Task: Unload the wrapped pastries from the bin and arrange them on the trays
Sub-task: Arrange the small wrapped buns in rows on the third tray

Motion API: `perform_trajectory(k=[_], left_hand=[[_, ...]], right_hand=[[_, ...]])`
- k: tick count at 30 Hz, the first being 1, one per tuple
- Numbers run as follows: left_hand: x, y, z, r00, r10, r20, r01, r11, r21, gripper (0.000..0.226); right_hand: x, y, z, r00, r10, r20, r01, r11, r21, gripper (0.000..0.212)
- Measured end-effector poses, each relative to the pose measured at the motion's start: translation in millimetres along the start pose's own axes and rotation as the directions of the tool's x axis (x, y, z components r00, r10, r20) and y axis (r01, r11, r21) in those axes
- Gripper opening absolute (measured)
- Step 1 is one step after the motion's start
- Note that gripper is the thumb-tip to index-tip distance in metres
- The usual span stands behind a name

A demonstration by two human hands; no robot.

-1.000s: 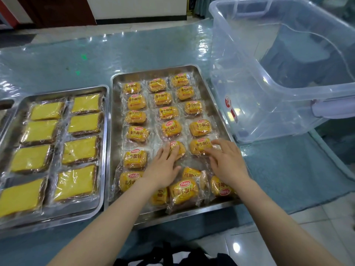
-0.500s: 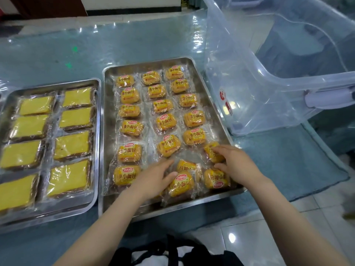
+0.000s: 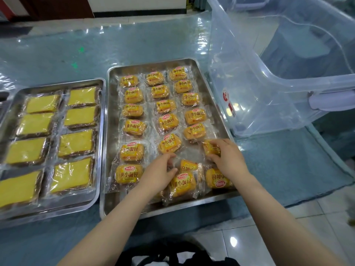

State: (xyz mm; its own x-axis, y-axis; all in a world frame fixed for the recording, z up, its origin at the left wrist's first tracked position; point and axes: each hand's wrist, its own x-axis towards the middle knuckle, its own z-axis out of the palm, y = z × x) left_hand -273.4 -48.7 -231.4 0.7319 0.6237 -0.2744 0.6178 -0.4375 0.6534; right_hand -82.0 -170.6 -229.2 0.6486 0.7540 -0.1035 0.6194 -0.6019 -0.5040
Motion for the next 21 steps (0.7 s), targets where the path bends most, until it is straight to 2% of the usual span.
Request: perform_trajectory(k=[5, 10, 14, 16, 21], left_hand=[[8, 4, 0, 0.998, -0.055, -0.034, 0.053, 0.997, -0.064, 0.032], [9, 8, -1, 0.999, -0.022, -0.029, 0.020, 0.998, -0.061, 0.034], [12, 6, -4, 0.998, -0.016, -0.058, 0.012, 0.997, -0.075, 0.029], [13, 5, -6, 0.998, -0.004, -0.065, 0.000, 0.998, -0.066, 0.028], [15, 2, -8, 0.997, 0.008, -0.075, -0.014, 0.997, -0.074, 0.027]], right_hand=[[-8, 0, -15, 0.997, 0.079, -0.004, -0.077, 0.980, 0.184, 0.036], [-7, -5, -37, 0.996, 0.086, 0.040, -0.092, 0.973, 0.211, 0.031], [-13, -11, -45, 0.990, 0.066, -0.125, -0.034, 0.969, 0.245, 0.029], [-14, -14, -46, 0.986, 0.017, -0.167, 0.028, 0.964, 0.265, 0.030], [-8, -13, -34, 0.984, -0.177, 0.011, 0.172, 0.967, 0.185, 0.040]])
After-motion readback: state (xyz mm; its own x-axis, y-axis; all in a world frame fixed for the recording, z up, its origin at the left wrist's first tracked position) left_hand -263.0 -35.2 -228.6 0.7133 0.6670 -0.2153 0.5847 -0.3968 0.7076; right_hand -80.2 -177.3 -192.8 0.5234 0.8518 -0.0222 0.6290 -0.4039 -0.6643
